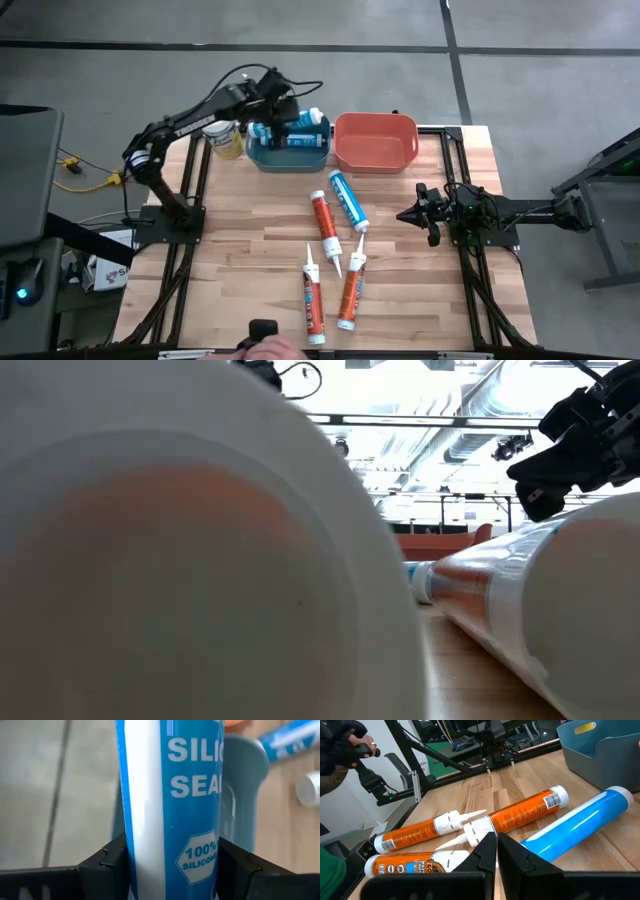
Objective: Pick & place silicon tubes, Sealant and Lysol wipes
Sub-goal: Put the bottom blue sealant into the blue bin, then put the blue sealant into the blue bin
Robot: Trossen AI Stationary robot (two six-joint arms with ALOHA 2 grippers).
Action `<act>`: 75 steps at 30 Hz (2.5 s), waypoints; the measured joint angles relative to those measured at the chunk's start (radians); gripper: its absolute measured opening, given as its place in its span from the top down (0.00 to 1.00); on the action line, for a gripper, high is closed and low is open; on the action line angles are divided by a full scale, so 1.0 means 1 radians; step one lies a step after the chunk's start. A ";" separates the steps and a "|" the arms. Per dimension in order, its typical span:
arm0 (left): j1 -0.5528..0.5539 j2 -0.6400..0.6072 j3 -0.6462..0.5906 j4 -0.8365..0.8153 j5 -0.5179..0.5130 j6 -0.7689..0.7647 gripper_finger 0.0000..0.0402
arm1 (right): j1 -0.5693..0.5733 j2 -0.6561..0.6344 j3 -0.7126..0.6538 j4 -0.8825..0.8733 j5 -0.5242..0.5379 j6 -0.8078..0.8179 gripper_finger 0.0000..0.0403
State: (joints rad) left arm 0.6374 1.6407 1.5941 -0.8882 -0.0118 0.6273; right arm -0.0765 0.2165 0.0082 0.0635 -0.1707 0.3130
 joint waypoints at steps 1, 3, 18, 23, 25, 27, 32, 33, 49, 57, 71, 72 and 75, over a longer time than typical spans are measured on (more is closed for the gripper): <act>0.000 0.019 0.023 -0.036 -0.001 0.006 0.52 | 0.000 0.000 0.000 0.000 0.000 0.000 0.97; -0.001 0.055 0.061 -0.076 -0.002 0.008 0.52 | 0.000 0.000 0.000 0.000 0.000 0.000 0.97; 0.010 0.229 0.081 -0.131 -0.126 -0.008 0.52 | 0.000 0.000 0.000 0.000 0.000 0.000 0.97; 0.009 0.260 0.081 -0.112 -0.139 -0.021 0.52 | 0.000 0.000 0.000 0.000 0.000 0.000 0.97; 0.009 0.270 0.081 -0.108 -0.145 -0.021 0.52 | 0.000 0.000 0.000 0.000 0.000 0.000 0.97; 0.008 0.280 0.081 -0.098 -0.148 -0.011 0.52 | 0.000 0.000 0.000 0.000 0.000 0.000 0.97; 0.003 0.314 0.081 -0.103 -0.154 -0.007 0.52 | 0.000 0.000 0.000 0.000 0.000 0.000 0.97; 0.003 0.320 0.081 -0.104 -0.153 -0.007 0.52 | 0.000 0.000 0.000 0.000 0.000 0.000 0.97; 0.002 0.330 0.079 -0.093 -0.101 0.023 0.52 | 0.000 0.000 0.000 0.000 0.000 0.000 0.97; -0.010 0.348 0.078 -0.088 -0.092 0.019 0.45 | 0.000 0.000 0.000 0.000 0.000 0.000 0.97; -0.024 0.345 0.081 -0.063 -0.166 -0.013 0.35 | 0.000 0.000 0.000 0.000 0.000 0.000 0.97; -0.025 0.345 0.081 -0.065 -0.174 -0.018 0.37 | 0.000 0.000 0.000 0.000 0.000 0.000 0.97; -0.037 0.345 0.081 -0.064 -0.182 -0.033 0.43 | 0.000 0.000 0.000 0.000 0.000 0.000 0.97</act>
State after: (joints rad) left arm 0.6006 1.9854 1.6749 -0.9524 -0.1935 0.5946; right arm -0.0765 0.2165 0.0084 0.0639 -0.1709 0.3130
